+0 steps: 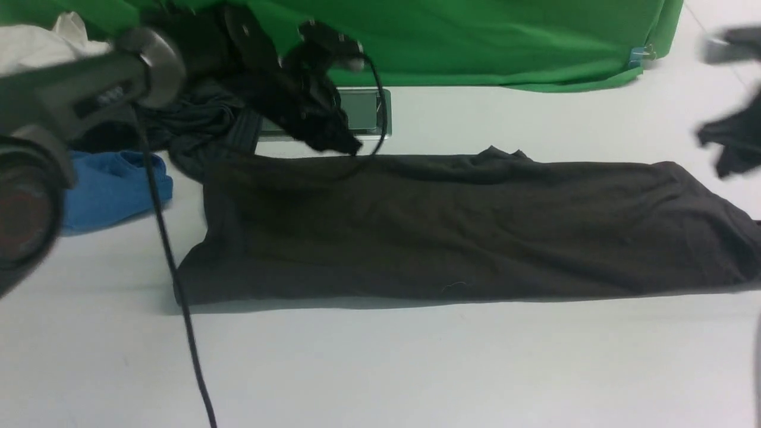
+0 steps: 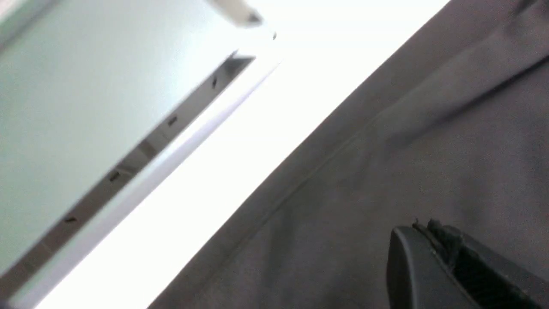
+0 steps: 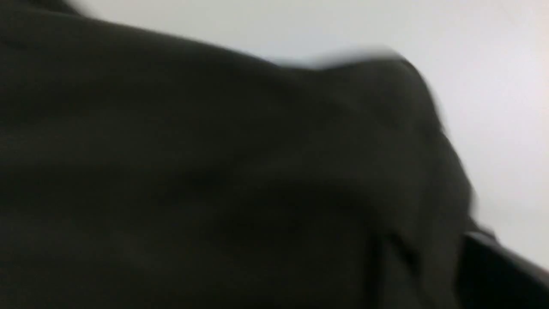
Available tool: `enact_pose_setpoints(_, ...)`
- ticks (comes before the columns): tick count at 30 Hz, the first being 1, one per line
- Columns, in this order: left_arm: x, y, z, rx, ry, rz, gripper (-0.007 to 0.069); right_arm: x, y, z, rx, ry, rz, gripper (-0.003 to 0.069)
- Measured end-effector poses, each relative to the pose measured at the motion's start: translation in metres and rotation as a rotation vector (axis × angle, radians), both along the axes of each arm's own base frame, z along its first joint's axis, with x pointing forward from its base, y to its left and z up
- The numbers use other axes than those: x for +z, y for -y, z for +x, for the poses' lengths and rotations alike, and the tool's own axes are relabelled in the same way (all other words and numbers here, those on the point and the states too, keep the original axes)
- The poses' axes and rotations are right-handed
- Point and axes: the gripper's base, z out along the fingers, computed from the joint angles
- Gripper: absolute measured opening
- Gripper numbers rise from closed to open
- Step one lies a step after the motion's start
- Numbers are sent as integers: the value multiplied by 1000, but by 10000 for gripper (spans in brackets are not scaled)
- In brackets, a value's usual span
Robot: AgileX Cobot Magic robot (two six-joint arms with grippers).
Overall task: Fold a long-sleeved shirt on a white desktop.
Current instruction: 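Pull the folded dark garment lengthwise by its ends to straighten it flat on the table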
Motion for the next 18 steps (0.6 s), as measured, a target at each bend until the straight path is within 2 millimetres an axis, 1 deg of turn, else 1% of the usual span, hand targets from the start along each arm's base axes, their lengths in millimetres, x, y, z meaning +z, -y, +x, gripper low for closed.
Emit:
enact_pose_setpoints(2, 30, 1, -13, -7, 47, -14, 18, -13, 15, -7, -61, -16, 47, 520)
enact_pose_setpoints(3, 39, 1, -20, -10, 61, -16, 18, -21, 21, -9, -78, -18, 61, 586)
enact_pose_setpoints(5, 60, 3, -40, -18, 103, -26, 18, -34, 26, -8, -92, -20, 66, 650)
enact_pose_setpoints(6, 72, 5, -52, -23, 133, -33, 18, -41, 28, -5, -94, -16, 59, 669)
enact_pose_setpoints(7, 72, 5, -57, -24, 132, -32, 18, -43, 29, -5, -94, -17, 56, 671)
enact_pose_setpoints(8, 78, 6, -71, -30, 147, -35, 18, -51, 31, -1, -96, -7, 46, 682)
enact_pose_setpoints(9, 81, 7, -80, -33, 158, -38, 18, -57, 31, 1, -97, -10, 44, 685)
enact_pose_setpoints(10, 84, 7, -98, -40, 167, -40, 18, -66, 34, 3, -99, -19, 41, 689)
enact_pose_setpoints(13, 88, 4, -125, -45, 174, -43, 18, -81, 38, 3, -97, -51, 31, 691)
enact_pose_setpoints(14, 88, 3, -127, -45, 176, -43, 18, -81, 39, 3, -96, -52, 30, 692)
enact_pose_setpoints(15, 92, 1, -144, -47, 180, -49, 18, -83, 42, 3, -106, -51, 20, 692)
enact_pose_setpoints(17, 101, -5, -164, -35, 198, -67, 18, -84, 45, 3, -112, -48, 14, 692)
enact_pose_setpoints(18, 102, -7, -170, -28, 199, -74, 18, -84, 45, 3, -113, -47, 13, 692)
